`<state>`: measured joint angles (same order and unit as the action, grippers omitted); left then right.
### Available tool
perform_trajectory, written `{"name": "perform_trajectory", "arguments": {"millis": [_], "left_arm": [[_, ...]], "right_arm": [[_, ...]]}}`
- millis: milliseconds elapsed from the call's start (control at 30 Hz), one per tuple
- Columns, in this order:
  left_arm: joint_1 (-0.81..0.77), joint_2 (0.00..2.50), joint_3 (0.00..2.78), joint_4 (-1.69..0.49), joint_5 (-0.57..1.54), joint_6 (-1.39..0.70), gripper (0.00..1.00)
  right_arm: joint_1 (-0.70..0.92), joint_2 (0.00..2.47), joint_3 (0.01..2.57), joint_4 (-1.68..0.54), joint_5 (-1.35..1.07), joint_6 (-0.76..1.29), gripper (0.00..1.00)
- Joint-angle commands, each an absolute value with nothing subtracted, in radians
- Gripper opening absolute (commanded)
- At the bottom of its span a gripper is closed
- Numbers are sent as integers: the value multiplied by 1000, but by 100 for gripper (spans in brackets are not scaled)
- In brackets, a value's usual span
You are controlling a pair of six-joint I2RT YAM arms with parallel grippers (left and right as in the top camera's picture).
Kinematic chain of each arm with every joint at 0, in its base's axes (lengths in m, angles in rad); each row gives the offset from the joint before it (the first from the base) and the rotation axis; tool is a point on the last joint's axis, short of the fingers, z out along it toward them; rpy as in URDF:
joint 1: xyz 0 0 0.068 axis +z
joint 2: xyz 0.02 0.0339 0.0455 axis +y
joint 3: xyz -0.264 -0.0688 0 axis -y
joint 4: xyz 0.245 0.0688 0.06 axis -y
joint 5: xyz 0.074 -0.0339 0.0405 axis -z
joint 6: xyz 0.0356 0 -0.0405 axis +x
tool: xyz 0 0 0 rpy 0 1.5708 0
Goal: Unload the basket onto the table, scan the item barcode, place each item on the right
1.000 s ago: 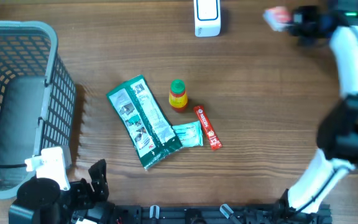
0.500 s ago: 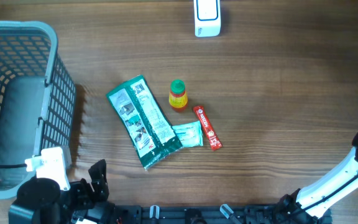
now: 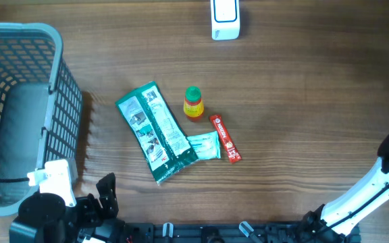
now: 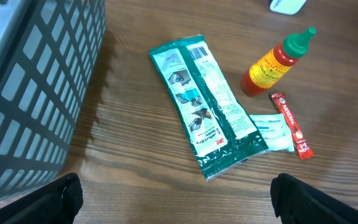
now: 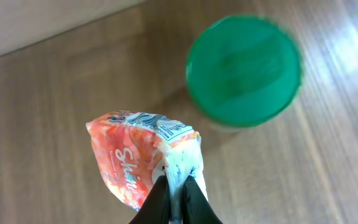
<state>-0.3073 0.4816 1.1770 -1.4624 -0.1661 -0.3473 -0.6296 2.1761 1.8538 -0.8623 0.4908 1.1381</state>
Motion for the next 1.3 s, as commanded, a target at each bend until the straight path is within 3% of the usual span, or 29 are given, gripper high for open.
{"name": "perform_trajectory", "arguments": {"millis": [0, 67, 100, 267, 467, 533, 633, 767, 867, 1000, 1267], "left_arm": [[-303, 484, 1176, -1460, -165, -356, 100], [-303, 484, 1176, -1460, -165, -356, 100], [-303, 484, 1176, -1460, -165, -356, 100], [-303, 484, 1176, -1460, -165, -356, 100], [-303, 484, 1176, -1460, -165, -356, 100], [-303, 484, 1176, -1460, -165, -356, 100], [-303, 484, 1176, -1460, -165, -356, 100], [-303, 484, 1176, -1460, -165, -356, 100], [-303, 484, 1176, -1460, -165, -356, 100], [-303, 484, 1176, -1460, -165, -356, 100], [-303, 484, 1176, -1460, -165, -356, 100]], "right_arm": [[-652, 2186, 1857, -891, 556, 1120, 31], [-649, 2184, 1863, -869, 420, 989, 72], [-644, 2173, 1871, -850, 281, 905, 79], [-592, 2033, 1893, -860, -94, 671, 80], [-366, 1852, 1893, -965, -471, 620, 79], [-241, 1858, 1884, -1081, -540, 628, 100], [-69, 1859, 1793, -1153, -617, 635, 100], [95, 1859, 1543, -1069, -733, 1125, 100], [182, 1859, 1335, -718, -885, 1284, 100], [282, 1862, 1256, -562, -839, 1417, 100], [350, 2049, 1256, -327, -909, 1469, 100]]}}
